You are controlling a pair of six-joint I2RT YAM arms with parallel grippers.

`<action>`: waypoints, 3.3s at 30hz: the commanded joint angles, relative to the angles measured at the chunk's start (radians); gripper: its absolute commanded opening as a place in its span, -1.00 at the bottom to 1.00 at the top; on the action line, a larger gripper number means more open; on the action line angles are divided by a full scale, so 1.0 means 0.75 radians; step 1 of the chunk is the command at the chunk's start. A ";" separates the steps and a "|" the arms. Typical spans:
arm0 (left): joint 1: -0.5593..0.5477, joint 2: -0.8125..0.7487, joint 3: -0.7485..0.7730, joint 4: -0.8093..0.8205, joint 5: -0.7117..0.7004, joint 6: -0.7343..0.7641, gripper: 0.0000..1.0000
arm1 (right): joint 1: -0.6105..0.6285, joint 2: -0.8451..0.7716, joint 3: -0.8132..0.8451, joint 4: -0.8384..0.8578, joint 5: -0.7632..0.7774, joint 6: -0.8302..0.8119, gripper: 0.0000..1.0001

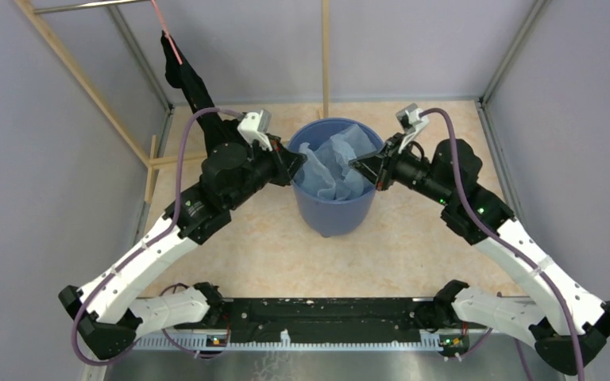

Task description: Put the trash bags into the trash bin

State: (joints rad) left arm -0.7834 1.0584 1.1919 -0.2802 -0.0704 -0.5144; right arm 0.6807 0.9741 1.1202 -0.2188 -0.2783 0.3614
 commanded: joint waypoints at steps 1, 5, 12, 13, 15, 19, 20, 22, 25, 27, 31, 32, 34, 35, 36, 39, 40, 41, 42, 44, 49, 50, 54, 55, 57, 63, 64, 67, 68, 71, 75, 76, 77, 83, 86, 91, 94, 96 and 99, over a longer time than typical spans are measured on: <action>0.005 -0.119 0.000 0.028 -0.175 0.088 -1.00 | 0.012 -0.123 0.066 -0.060 0.250 -0.083 -1.00; 0.005 -0.195 -0.026 0.024 -0.259 0.103 -1.00 | 0.013 -0.196 0.061 -0.051 0.312 -0.100 -1.00; 0.005 -0.308 -0.087 -0.075 -0.295 0.034 -0.48 | 0.012 -0.330 0.014 0.076 0.277 -0.070 -1.00; 0.005 -0.314 -0.081 -0.102 -0.296 0.021 -0.27 | 0.012 -0.341 0.009 0.105 0.256 -0.067 -1.00; 0.004 -0.327 -0.069 -0.123 -0.284 -0.001 0.22 | 0.012 -0.354 0.001 0.158 0.208 -0.061 -1.00; 0.005 -0.285 -0.021 -0.146 -0.287 0.023 0.96 | 0.013 -0.344 0.006 0.190 0.185 -0.061 -1.00; 0.005 -0.249 0.011 -0.172 -0.289 0.034 0.97 | 0.011 -0.339 0.007 0.188 0.185 -0.063 -1.00; 0.005 -0.169 0.087 -0.214 -0.255 0.054 0.97 | 0.012 -0.330 0.007 0.180 0.183 -0.059 -1.00; 0.005 -0.038 0.195 -0.200 -0.161 0.078 0.98 | 0.012 -0.325 0.004 0.174 0.166 -0.044 -1.00; 0.005 0.033 0.258 -0.183 -0.130 0.104 0.98 | 0.011 -0.328 -0.005 0.179 0.164 -0.034 -1.00; 0.002 0.166 0.358 -0.161 -0.111 0.206 0.82 | 0.013 -0.331 -0.014 0.180 0.165 -0.016 -1.00; -0.001 0.202 0.396 -0.189 -0.124 0.232 0.79 | 0.013 -0.332 -0.013 0.178 0.164 -0.013 -1.00; -0.021 0.266 0.470 -0.264 -0.203 0.272 0.78 | 0.012 -0.331 -0.013 0.172 0.166 -0.007 -1.00; -0.037 0.289 0.496 -0.294 -0.269 0.289 0.78 | 0.012 -0.331 -0.014 0.169 0.166 -0.006 -1.00; -0.055 0.303 0.509 -0.313 -0.328 0.308 0.78 | 0.012 -0.332 -0.014 0.166 0.165 -0.004 -1.00; -0.089 0.309 0.497 -0.297 -0.394 0.338 0.80 | 0.013 -0.334 -0.021 0.159 0.173 -0.003 -1.00; -0.091 0.309 0.483 -0.278 -0.373 0.338 0.78 | 0.012 -0.332 -0.023 0.160 0.174 -0.001 -1.00; -0.092 0.314 0.479 -0.264 -0.355 0.340 0.74 | 0.012 -0.330 -0.025 0.159 0.175 -0.001 -1.00; -0.093 0.324 0.480 -0.261 -0.339 0.345 0.62 | 0.014 -0.329 -0.024 0.159 0.176 -0.004 -1.00; -0.093 0.357 0.499 -0.293 -0.324 0.360 0.34 | 0.011 -0.327 -0.022 0.150 0.180 -0.006 -1.00; -0.092 0.308 0.453 -0.359 -0.464 0.355 -0.40 | 0.013 -0.354 0.008 0.056 0.255 -0.050 -1.00; -0.090 0.266 0.408 -0.341 -0.476 0.358 -0.49 | 0.012 -0.372 0.018 0.017 0.292 -0.067 -1.00; -0.077 0.073 0.231 -0.307 -0.483 0.322 -0.76 | 0.012 -0.443 0.057 -0.200 0.465 -0.122 -1.00; -0.077 0.021 0.186 -0.298 -0.482 0.302 -0.82 | 0.013 -0.467 0.053 -0.250 0.510 -0.123 -1.00; -0.077 -0.087 0.086 -0.264 -0.473 0.263 -0.92 | 0.012 -0.517 0.029 -0.341 0.568 -0.097 -1.00; -0.077 -0.328 -0.183 -0.223 -0.425 0.147 -1.00 | 0.012 -0.652 -0.119 -0.460 0.584 0.133 -1.00; -0.076 -0.347 -0.201 -0.240 -0.425 0.131 -1.00 | 0.012 -0.668 -0.137 -0.481 0.588 0.164 -1.00; -0.077 -0.390 -0.238 -0.290 -0.426 0.092 -1.00 | 0.012 -0.716 -0.171 -0.548 0.640 0.244 -1.00; -0.077 -0.402 -0.252 -0.298 -0.423 0.090 -1.00 | 0.012 -0.728 -0.177 -0.571 0.665 0.260 -1.00; -0.076 -0.424 -0.299 -0.321 -0.447 0.085 -1.00 | 0.012 -0.744 -0.207 -0.640 0.735 0.296 -1.00; -0.077 -0.433 -0.348 -0.351 -0.463 0.073 -1.00 | 0.013 -0.756 -0.296 -0.708 0.790 0.359 -1.00; -0.077 -0.436 -0.360 -0.362 -0.476 0.066 -1.00 | 0.013 -0.761 -0.311 -0.717 0.790 0.371 -1.00; -0.076 -0.440 -0.373 -0.370 -0.487 0.063 -1.00 | 0.012 -0.763 -0.327 -0.727 0.791 0.379 -1.00; -0.076 -0.402 -0.461 -0.330 -0.464 0.059 -1.00 | 0.012 -0.738 -0.486 -0.640 0.845 0.403 -0.83; -0.077 -0.342 -0.508 -0.262 -0.481 0.084 -1.00 | 0.013 -0.698 -0.606 -0.462 0.880 0.380 -0.84; -0.069 -0.210 -0.524 -0.216 -0.581 0.038 -1.00 | 0.013 -0.507 -0.725 -0.138 1.022 0.241 -0.83; -0.064 -0.149 -0.523 -0.138 -0.582 0.049 -1.00 | 0.010 -0.343 -0.711 -0.014 1.080 0.108 -0.74; -0.054 -0.111 -0.512 -0.107 -0.577 0.048 -1.00 | 0.010 -0.238 -0.655 0.002 1.115 0.037 -0.60; -0.040 -0.066 -0.499 -0.102 -0.547 0.039 -0.99 | 0.011 -0.155 -0.560 -0.077 1.106 -0.017 -0.43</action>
State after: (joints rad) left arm -0.8284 0.9783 0.8017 -0.4236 -0.4686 -0.4740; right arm 0.6807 0.8082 0.5926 -0.3305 0.4915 0.4614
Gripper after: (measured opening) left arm 0.006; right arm 0.240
